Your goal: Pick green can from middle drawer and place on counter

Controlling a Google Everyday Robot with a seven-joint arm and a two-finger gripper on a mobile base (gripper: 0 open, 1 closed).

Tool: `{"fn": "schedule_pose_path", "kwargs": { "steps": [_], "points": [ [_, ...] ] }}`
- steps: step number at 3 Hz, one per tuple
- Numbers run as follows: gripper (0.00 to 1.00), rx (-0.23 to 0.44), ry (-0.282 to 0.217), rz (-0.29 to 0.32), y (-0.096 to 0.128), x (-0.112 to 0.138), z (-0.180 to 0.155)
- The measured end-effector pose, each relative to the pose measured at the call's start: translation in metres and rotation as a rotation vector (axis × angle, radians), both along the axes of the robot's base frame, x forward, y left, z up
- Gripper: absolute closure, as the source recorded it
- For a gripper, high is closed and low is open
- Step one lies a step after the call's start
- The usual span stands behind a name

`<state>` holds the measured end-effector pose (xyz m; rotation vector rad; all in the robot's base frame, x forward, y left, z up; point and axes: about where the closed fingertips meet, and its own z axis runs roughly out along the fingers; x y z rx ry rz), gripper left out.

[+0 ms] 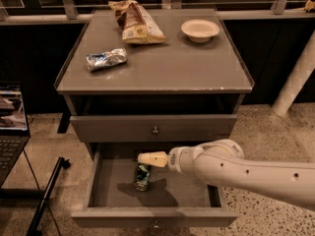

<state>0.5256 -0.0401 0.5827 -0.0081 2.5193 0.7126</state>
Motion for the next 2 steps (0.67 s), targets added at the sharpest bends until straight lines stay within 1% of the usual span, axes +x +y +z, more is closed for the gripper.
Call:
{"fn": "schedule_pose_path", "kwargs": {
  "steps": [1,2],
  "points": [
    [0.00,0.033,0.010,0.004,0.002,0.009,-0.017],
    [0.00,0.068,0.035,0.027,0.013,0.029,-0.042]
  ]
}}
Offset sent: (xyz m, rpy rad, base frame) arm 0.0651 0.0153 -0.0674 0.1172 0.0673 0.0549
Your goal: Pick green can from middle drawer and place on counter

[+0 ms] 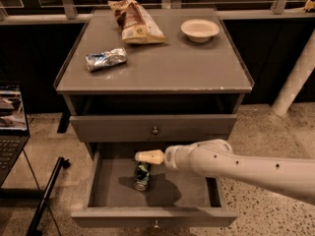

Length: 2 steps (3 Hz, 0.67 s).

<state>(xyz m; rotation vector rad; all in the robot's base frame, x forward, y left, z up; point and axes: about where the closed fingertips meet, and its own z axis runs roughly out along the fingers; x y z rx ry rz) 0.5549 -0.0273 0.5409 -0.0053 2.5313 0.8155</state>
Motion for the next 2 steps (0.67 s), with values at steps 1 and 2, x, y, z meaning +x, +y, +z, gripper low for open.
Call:
{"fn": "schedule_pose_path", "kwargs": {
  "steps": [1,2],
  "points": [
    [0.00,0.002,0.018,-0.002,0.005,0.023,-0.018],
    [0.00,-0.036,0.044,-0.025,0.008,0.039,-0.036]
  ]
}}
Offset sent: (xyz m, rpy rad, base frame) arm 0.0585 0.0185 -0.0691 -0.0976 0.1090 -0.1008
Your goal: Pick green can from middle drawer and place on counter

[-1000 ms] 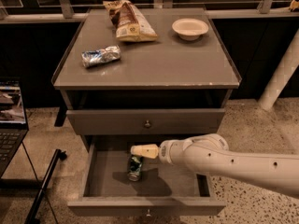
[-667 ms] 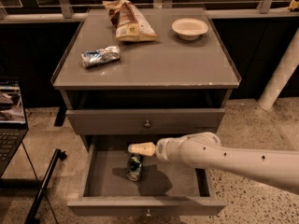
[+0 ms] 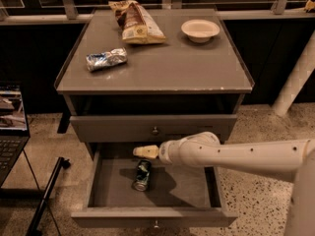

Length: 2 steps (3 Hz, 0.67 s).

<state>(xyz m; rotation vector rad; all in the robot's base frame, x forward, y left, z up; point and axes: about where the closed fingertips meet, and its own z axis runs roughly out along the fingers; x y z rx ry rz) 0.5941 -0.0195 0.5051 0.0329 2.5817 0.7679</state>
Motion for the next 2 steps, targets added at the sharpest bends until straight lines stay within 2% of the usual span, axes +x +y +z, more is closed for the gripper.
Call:
{"fn": "schedule_pose_path", "kwargs": {
  "steps": [1,2],
  "points": [
    [0.00,-0.036,0.048,-0.013,0.0073,0.0077,-0.0195],
    [0.00,-0.039,0.054,-0.013,0.0100,0.0085,-0.0213]
  ]
}}
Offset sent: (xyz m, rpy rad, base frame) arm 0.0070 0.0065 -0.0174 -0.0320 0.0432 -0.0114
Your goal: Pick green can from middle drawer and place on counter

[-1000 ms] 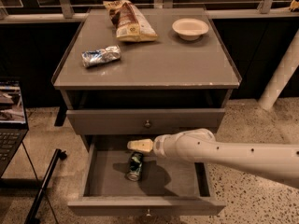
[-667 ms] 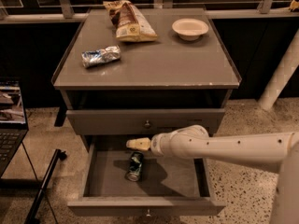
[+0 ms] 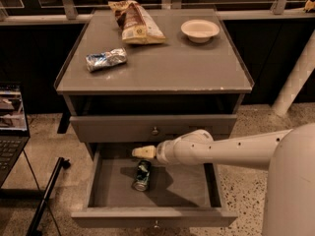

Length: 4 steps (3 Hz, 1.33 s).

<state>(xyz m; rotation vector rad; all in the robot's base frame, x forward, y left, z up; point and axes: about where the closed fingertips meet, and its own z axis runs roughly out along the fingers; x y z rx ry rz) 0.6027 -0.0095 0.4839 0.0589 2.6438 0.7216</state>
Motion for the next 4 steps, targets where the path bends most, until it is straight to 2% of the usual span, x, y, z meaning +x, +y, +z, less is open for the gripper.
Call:
{"fn": "schedule_pose_path", "kwargs": {
  "steps": [1,2,3,4],
  "points": [
    [0.00,0.002,-0.024,-0.033,-0.007,0.002,0.003],
    [0.00,0.021,-0.015,-0.073,-0.006,0.009,-0.013],
    [0.00,0.042,0.022,-0.082,0.007,0.009,-0.036],
    [0.00,0.073,0.082,-0.089,0.018,0.002,-0.058]
  ]
}}
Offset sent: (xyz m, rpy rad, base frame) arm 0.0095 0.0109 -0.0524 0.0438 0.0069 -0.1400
